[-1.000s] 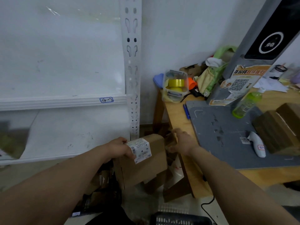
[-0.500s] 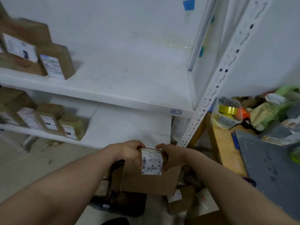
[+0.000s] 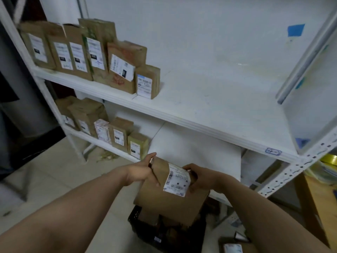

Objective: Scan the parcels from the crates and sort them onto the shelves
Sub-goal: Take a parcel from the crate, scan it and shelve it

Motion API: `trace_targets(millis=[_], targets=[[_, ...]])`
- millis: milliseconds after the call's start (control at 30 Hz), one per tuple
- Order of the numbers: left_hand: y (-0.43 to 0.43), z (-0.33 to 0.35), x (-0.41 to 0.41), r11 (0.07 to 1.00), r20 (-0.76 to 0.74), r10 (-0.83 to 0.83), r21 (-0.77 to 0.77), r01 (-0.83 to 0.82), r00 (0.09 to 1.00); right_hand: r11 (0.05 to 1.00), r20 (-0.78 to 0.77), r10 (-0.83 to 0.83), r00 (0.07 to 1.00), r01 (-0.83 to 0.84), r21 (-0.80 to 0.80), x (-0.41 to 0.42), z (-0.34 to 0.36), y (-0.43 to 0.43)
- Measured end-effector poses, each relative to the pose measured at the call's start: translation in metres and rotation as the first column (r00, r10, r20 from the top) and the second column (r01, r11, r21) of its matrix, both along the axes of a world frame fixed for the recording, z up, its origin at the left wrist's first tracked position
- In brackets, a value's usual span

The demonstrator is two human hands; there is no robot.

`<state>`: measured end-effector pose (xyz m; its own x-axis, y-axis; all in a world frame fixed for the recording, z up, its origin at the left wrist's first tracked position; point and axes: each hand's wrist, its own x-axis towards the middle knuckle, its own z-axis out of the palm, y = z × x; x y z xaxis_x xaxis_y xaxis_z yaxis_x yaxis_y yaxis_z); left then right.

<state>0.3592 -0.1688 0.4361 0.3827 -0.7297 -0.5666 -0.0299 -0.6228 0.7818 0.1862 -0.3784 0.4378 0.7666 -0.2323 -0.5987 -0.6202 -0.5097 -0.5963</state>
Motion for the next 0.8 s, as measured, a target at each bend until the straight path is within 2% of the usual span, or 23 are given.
trace_targets(millis=[100, 167, 267, 333, 400, 500, 567, 667, 800], targets=[[0.031, -0.002, 0.023, 0.998, 0.012, 0.016, 0.067, -0.017, 1.000, 0.992, 0.022, -0.055, 0.998, 0.052, 0.115, 0.021, -0.008, 0.013], [0.043, 0.000, 0.030, 0.995, 0.051, 0.005, 0.095, -0.010, 0.999, 0.992, -0.014, -0.019, 1.000, 0.021, 0.122, 0.035, -0.009, 0.026], [0.046, 0.000, 0.037, 0.994, 0.128, -0.007, 0.105, -0.007, 0.992, 0.999, -0.010, 0.034, 0.999, -0.034, 0.031, 0.057, -0.004, 0.044], [0.040, 0.001, 0.041, 0.989, 0.224, -0.077, 0.142, 0.045, 0.972, 0.998, 0.038, 0.065, 0.997, -0.065, 0.005, 0.075, 0.005, 0.054], [0.032, 0.000, 0.045, 0.977, 0.296, -0.156, 0.188, 0.103, 0.942, 0.986, 0.073, 0.163, 0.984, -0.161, -0.040, 0.094, 0.012, 0.062], [0.018, -0.003, 0.050, 0.955, 0.379, -0.233, 0.265, 0.136, 0.896, 0.922, 0.095, 0.358, 0.929, -0.335, -0.197, 0.122, 0.006, 0.071], [0.012, -0.006, 0.055, 0.941, 0.478, -0.268, 0.315, 0.122, 0.837, 0.881, 0.058, 0.401, 0.914, -0.368, -0.297, 0.136, -0.004, 0.070], [0.005, -0.016, 0.066, 0.947, 0.600, -0.241, 0.318, 0.049, 0.763, 0.881, 0.003, 0.344, 0.939, -0.322, -0.348, 0.151, -0.015, 0.057], [0.001, -0.027, 0.090, 0.941, 0.555, -0.200, 0.339, 0.000, 0.808, 0.912, -0.016, 0.166, 0.986, -0.160, -0.378, 0.166, -0.029, 0.024]])
